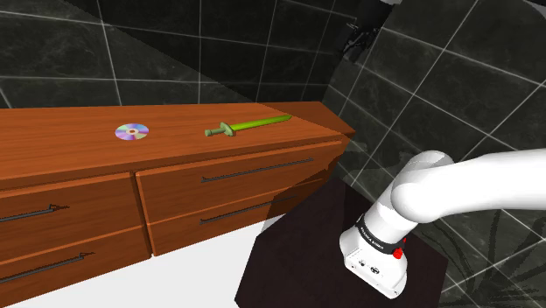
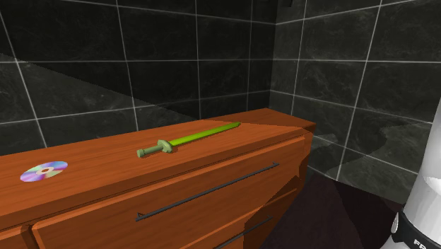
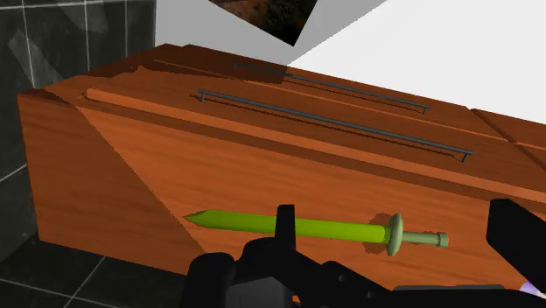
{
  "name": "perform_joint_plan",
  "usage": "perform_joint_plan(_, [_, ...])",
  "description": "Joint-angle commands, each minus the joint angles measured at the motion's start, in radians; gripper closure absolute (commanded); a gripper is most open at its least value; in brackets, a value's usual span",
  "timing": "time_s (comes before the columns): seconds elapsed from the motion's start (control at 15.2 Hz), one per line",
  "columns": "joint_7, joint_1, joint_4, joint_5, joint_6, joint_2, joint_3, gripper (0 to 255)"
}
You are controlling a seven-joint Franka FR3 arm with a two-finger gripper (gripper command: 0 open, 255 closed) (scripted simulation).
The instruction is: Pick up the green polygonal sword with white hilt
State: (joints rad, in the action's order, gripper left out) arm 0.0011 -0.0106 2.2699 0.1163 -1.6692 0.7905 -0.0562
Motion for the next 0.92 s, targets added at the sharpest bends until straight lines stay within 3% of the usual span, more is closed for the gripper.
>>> perform_joint_plan(0.0, [0.000, 0.000, 0.000, 0.000, 0.000, 0.000, 0.000, 0])
perform_joint_plan(0.4, [-0.253, -0.052, 0.083, 0.056, -0.190, -0.093, -0.127, 0])
perform_joint_plan(0.86, [-0.555, -0.125, 0.099, 0.079, -0.407, -0.282, -0.275, 0])
